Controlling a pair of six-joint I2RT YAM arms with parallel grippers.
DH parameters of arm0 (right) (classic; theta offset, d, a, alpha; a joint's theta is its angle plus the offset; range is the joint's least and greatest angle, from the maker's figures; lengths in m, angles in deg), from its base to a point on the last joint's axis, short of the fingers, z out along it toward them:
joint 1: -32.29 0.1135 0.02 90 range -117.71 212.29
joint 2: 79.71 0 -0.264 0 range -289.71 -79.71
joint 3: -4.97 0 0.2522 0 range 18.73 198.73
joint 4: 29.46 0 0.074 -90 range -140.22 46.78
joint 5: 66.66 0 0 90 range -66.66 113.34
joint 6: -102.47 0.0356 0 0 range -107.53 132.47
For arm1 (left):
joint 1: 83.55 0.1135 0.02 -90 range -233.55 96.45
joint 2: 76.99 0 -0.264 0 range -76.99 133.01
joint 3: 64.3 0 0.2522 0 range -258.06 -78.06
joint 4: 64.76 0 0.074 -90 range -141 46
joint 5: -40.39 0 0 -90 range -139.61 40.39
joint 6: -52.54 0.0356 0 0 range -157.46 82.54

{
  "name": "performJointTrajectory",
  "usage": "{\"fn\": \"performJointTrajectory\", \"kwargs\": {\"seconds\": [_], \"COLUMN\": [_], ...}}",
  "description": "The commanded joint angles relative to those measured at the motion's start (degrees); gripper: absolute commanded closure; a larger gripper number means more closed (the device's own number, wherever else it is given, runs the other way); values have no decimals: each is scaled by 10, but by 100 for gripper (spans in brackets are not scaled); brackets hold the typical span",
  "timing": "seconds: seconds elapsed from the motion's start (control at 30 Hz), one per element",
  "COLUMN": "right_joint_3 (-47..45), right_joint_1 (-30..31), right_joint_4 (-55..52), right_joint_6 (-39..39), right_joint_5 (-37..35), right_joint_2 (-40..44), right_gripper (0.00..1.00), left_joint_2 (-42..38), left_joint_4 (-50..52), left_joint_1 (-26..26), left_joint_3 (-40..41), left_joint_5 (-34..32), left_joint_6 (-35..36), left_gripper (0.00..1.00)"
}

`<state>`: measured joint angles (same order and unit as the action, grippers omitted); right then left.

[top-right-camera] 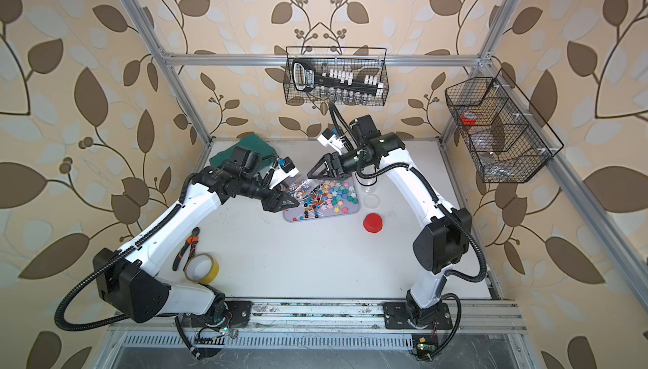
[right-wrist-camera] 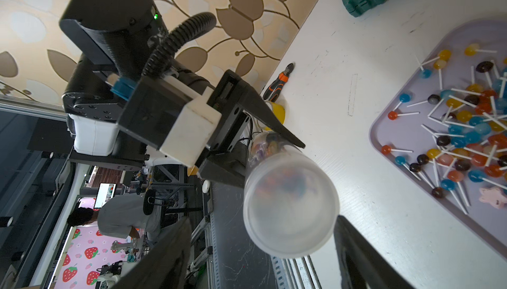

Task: Pour the candies out of the jar
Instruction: Unscrew the lid from the jar.

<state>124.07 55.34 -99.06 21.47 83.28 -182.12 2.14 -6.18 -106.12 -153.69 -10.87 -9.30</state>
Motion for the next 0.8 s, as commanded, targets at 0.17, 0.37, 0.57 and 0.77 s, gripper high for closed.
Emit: {"fn": "performJointTrajectory", "kwargs": {"seconds": [0.17, 0.37, 0.57, 0.77], "right_joint_3": [16, 18, 24, 25], "right_joint_1": [10, 10, 10, 10], "right_joint_4": [0, 0, 11, 21], "right_joint_6": [-5, -11, -13, -7], "right_joint_5": [4, 3, -6, 5], "right_joint_2": [-30, -38, -32, -35], "right_gripper": [22, 24, 25, 30], "left_joint_2": [-28, -33, -31, -30], "left_joint_4": [-19, -24, -23, -24], "left_joint_1": [-4, -4, -4, -4], "left_joint_3": [-3, 0, 0, 0], "left_joint_5": [32, 35, 39, 43], "left_joint_6": [1, -2, -2, -4], "left_gripper": [75, 75, 75, 75]}}
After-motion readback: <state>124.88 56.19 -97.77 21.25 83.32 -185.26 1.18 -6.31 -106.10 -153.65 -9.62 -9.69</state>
